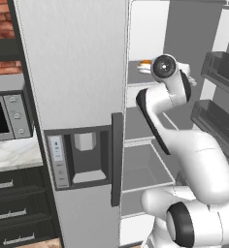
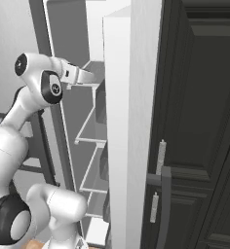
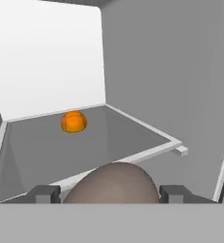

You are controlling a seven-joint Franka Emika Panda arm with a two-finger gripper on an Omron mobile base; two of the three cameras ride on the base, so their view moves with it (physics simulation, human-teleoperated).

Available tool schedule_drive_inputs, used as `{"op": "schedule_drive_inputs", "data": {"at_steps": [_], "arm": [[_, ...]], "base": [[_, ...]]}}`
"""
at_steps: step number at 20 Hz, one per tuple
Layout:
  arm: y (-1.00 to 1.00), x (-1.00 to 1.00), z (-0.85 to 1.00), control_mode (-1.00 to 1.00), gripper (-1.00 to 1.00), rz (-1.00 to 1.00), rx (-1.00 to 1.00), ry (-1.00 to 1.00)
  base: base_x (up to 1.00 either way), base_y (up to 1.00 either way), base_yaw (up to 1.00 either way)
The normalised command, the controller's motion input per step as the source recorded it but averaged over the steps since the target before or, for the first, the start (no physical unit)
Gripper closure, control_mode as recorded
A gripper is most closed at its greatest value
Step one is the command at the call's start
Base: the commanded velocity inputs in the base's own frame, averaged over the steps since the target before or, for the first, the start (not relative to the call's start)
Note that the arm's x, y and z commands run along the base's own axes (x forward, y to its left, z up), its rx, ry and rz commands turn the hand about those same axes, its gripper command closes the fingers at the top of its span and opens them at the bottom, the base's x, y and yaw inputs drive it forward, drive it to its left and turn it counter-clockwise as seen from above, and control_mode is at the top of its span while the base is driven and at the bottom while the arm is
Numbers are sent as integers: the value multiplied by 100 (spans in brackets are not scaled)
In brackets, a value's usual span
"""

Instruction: Pick the egg and butter from the fridge and place them by the bowl for mixing.

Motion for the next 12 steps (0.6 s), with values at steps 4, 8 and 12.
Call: {"op": "schedule_drive_inputs", "data": {"at_steps": [4, 8, 12], "arm": [[14, -81, 9, -100, 100, -12, 2, 10], [16, -56, 16, -100, 100, -11, 4, 20], [16, -26, 4, -100, 100, -17, 6, 34]], "base": [[0, 0, 0], [0, 0, 0], [0, 0, 0]]}}
